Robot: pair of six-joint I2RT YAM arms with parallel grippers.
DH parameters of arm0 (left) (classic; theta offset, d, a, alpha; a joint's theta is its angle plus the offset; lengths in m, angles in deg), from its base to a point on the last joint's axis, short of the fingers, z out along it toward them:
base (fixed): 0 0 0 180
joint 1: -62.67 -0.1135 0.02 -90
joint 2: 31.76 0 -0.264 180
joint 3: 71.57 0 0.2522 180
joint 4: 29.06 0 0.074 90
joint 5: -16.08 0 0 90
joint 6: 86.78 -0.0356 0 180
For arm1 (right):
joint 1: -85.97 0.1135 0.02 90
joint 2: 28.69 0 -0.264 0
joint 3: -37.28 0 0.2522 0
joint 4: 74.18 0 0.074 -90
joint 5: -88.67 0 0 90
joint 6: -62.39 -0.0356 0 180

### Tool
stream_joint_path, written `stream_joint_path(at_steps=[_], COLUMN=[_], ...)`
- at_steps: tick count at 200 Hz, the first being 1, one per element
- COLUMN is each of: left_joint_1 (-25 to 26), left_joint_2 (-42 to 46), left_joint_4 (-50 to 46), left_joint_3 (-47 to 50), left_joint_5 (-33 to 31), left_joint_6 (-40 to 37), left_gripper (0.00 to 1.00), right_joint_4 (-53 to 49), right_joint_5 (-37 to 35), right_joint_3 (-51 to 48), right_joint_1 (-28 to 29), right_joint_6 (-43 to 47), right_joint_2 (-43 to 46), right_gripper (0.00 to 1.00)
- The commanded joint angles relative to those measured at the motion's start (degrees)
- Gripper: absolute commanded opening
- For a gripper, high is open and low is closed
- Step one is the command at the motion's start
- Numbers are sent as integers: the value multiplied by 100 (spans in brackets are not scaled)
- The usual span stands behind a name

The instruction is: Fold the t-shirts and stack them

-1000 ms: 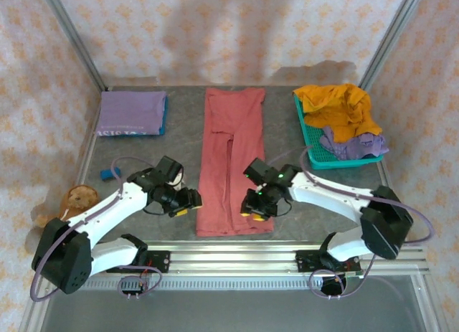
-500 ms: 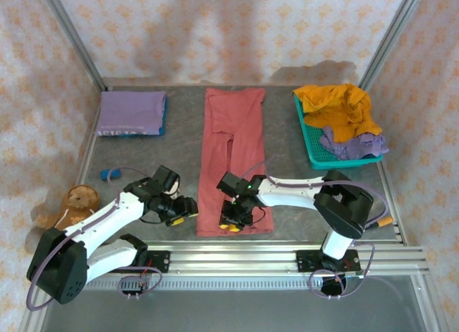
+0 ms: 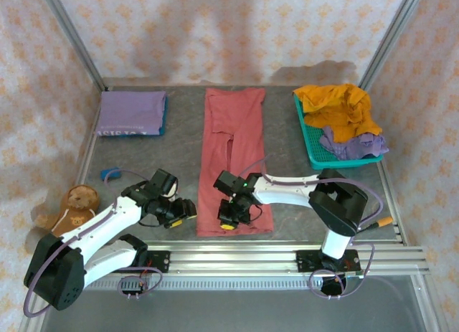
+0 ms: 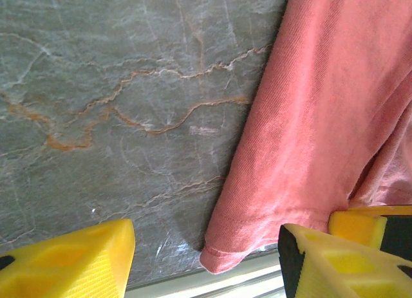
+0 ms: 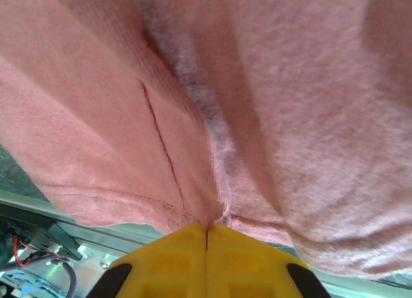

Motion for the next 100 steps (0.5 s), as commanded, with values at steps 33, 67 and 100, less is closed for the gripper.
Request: stream_joint_path(at_steps=[33, 67, 100], left_joint_1=[10, 9, 16], left_joint_2=[-115, -210, -253], left_joint_4=[-85, -19, 93], left_joint_3=[-71, -110, -193], left_joint_5=[-91, -50, 81], left_joint_6=[-41, -41, 17], left_gripper=[62, 62, 62], right_joint_4=[-518, -620, -676], right_joint_5=[-544, -603, -452], right_joint_3=[-124, -242, -216], right_joint_1=[26, 23, -6], right_joint_6=[-202, -303, -295], right_joint_2=[730, 724, 407], right_gripper=[0, 0, 0])
